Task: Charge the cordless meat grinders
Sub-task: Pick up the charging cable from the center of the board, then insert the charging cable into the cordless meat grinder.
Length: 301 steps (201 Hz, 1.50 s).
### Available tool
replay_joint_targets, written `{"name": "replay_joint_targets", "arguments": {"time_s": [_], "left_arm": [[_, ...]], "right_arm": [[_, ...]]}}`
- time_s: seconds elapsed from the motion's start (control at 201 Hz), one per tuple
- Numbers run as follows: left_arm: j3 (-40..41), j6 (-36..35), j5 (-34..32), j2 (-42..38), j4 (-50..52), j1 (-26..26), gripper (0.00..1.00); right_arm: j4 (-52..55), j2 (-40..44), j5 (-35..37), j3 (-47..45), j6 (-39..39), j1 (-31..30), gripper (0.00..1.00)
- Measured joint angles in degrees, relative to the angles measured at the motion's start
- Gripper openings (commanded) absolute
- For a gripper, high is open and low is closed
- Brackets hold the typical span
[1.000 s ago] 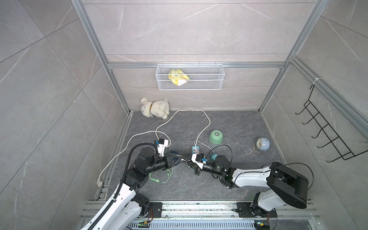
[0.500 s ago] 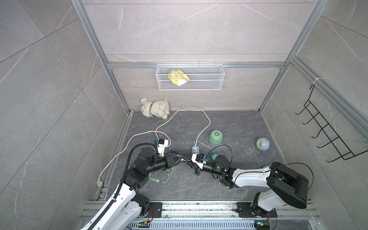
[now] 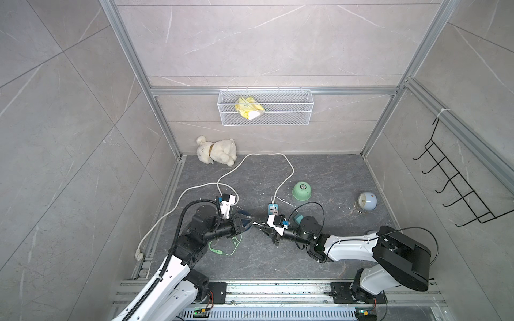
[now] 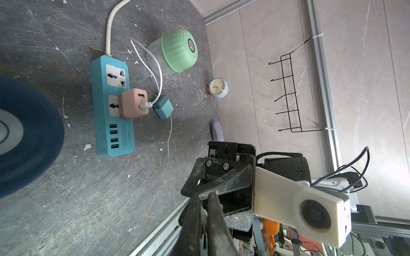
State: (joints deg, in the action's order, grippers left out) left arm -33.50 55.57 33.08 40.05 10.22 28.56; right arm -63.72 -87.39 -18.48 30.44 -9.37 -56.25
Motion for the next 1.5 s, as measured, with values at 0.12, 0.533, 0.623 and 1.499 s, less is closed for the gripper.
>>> {"name": "replay_joint_targets", "arguments": {"time_s": [0.12,0.533,0.623,1.499], "left_arm": [[0.0,0.0,0.0,0.0,0.0,0.0,0.00],[-1.3,-1.0,-8.3,-0.2,7.2,0.1,0.71],[-4.7,-2.5,-15.8,-0.1,13.6,0.0,0.72],[-11.8,-19.8,-24.7,21.6,18.2,-7.8,0.67]], "right_arm": [[0.0,0.0,-0.1,0.0,0.4,0.0,0.12],[9.0,0.9,-0.2,2.0,1.1,0.0,0.00],[19.0,1.9,1.8,4.1,1.0,0.0,0.00],[56.6,-5.1,22.2,21.6,-0.9,-4.3,0.00]]}}
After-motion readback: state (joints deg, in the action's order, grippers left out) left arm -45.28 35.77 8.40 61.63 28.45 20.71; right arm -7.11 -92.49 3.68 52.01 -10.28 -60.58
